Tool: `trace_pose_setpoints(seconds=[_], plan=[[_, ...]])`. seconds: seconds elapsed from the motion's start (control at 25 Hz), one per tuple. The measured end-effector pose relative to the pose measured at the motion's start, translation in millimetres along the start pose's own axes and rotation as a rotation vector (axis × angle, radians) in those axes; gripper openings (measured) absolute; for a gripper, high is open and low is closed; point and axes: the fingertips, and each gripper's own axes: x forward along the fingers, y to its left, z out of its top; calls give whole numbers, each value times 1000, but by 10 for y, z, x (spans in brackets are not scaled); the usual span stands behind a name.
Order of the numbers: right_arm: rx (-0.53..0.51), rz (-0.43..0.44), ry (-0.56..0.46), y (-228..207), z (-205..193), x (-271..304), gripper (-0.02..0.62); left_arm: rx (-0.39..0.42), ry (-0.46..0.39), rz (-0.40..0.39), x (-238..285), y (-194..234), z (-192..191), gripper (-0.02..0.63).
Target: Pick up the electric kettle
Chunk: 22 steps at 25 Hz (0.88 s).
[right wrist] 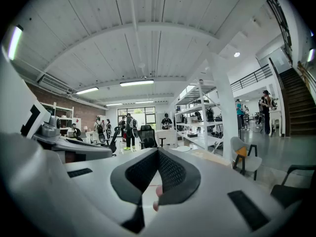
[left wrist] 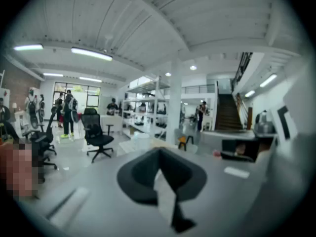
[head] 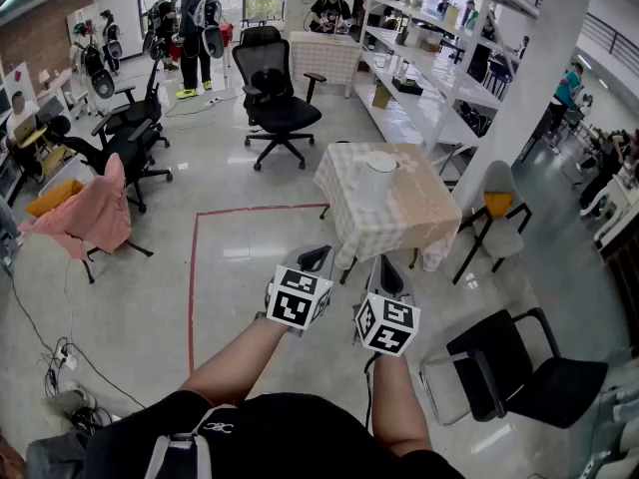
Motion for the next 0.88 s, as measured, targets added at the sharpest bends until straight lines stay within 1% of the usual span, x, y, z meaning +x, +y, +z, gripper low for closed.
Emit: trace_pose_setpoints(seconds=[0.12,0.24,0.56,0.88], plan=[[14,20,-3,24,-10,-19,-9,-3,0,7,10,0,-58,-6],[24,29,-4,-20,10,-30,-8,2,-2,14,21,-41,-28,-6],[56,20,-8,-244,24,-37,-8,3,15,37,139,-127,-36,-6],[53,25,7,-527,-45,-62,-8,12,33,50,352,-338,-68,-6]])
